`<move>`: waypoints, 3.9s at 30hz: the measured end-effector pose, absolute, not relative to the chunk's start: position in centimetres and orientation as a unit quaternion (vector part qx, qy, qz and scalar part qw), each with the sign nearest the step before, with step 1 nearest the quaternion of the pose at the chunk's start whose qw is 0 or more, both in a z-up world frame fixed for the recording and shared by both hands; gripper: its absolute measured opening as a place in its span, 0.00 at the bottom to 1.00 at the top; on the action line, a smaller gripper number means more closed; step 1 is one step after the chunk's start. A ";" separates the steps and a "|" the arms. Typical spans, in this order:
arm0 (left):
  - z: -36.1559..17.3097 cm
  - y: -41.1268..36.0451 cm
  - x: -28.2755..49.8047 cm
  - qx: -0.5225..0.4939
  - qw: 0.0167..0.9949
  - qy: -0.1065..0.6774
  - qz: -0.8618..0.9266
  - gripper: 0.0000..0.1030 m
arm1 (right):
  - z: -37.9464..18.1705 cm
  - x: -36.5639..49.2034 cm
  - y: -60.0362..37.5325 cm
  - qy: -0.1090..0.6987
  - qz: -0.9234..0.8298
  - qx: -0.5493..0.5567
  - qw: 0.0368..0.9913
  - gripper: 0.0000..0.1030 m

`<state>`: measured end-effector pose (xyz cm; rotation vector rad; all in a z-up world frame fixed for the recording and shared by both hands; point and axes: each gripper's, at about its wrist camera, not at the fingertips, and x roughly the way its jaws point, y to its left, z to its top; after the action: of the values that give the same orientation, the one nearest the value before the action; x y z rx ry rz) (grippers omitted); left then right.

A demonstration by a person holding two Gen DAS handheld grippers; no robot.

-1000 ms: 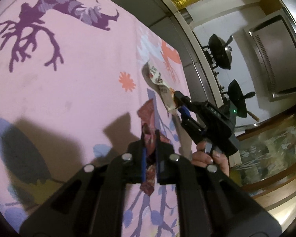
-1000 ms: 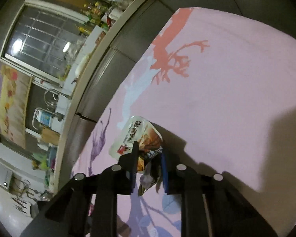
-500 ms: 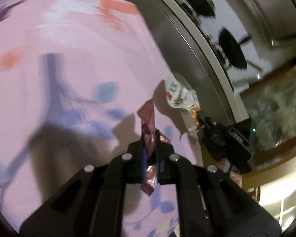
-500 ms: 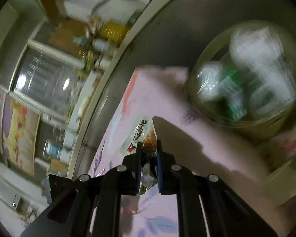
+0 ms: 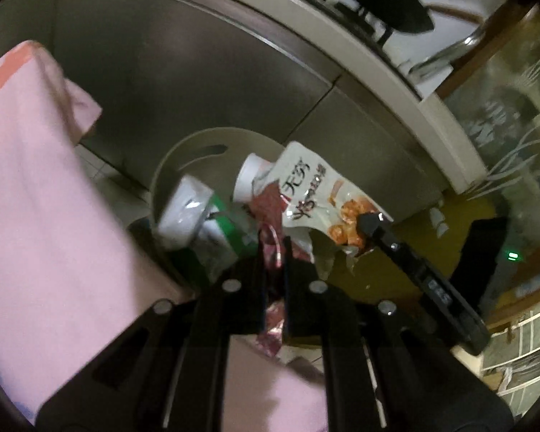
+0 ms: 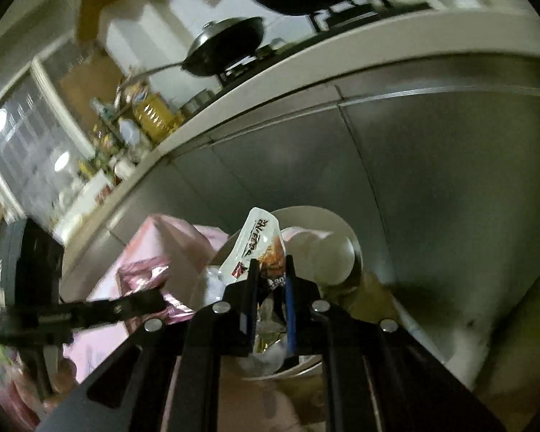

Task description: Collect trash

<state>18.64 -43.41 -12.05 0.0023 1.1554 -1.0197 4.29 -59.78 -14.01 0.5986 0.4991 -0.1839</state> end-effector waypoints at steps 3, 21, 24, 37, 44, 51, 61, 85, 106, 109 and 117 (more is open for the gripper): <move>-13.4 -45.6 18.8 0.037 0.725 0.519 -0.452 0.06 | -14.6 5.4 -59.6 0.257 -0.082 0.234 0.934 0.10; -15.8 -48.6 18.2 0.142 0.760 0.490 -0.403 0.58 | -17.0 7.1 -58.2 0.278 -0.058 0.190 0.940 0.46; -14.7 -47.7 18.5 0.121 0.771 0.484 -0.396 0.59 | -16.0 6.1 -58.8 0.256 -0.054 0.219 0.940 0.50; -8.2 -42.2 16.1 0.052 0.795 0.445 -0.408 0.59 | -13.8 0.0 -58.7 0.187 -0.042 0.357 0.914 0.50; -7.2 -37.4 12.0 0.074 0.818 0.417 -0.389 0.65 | -14.5 -2.9 -56.5 0.200 -0.062 0.438 0.874 0.50; -7.0 -32.1 8.6 0.100 0.838 0.401 -0.356 0.84 | -13.4 -5.5 -52.3 0.211 -0.083 0.430 0.874 0.50; -5.0 -26.7 4.8 0.136 0.870 0.363 -0.306 0.94 | -10.9 -7.7 -48.2 0.201 -0.095 0.414 0.883 0.51; -2.3 -20.5 1.0 0.133 0.899 0.330 -0.256 0.94 | -6.4 -10.0 -42.3 0.179 -0.124 0.385 0.897 0.75; -1.0 -19.8 -1.3 0.198 0.923 0.277 -0.178 0.94 | -6.0 -10.4 -41.0 0.179 -0.138 0.397 0.890 0.79; -1.0 -20.0 -1.6 0.202 0.922 0.275 -0.183 0.94 | -6.1 -10.5 -40.9 0.180 -0.138 0.399 0.888 0.79; -0.7 -20.1 -2.2 0.217 0.930 0.253 -0.153 0.94 | -6.2 -10.6 -40.7 0.180 -0.136 0.403 0.887 0.79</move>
<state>-2.18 -20.08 -0.70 0.4441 0.5185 -0.3141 -10.57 -40.74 -6.24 0.8372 0.3746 -0.2828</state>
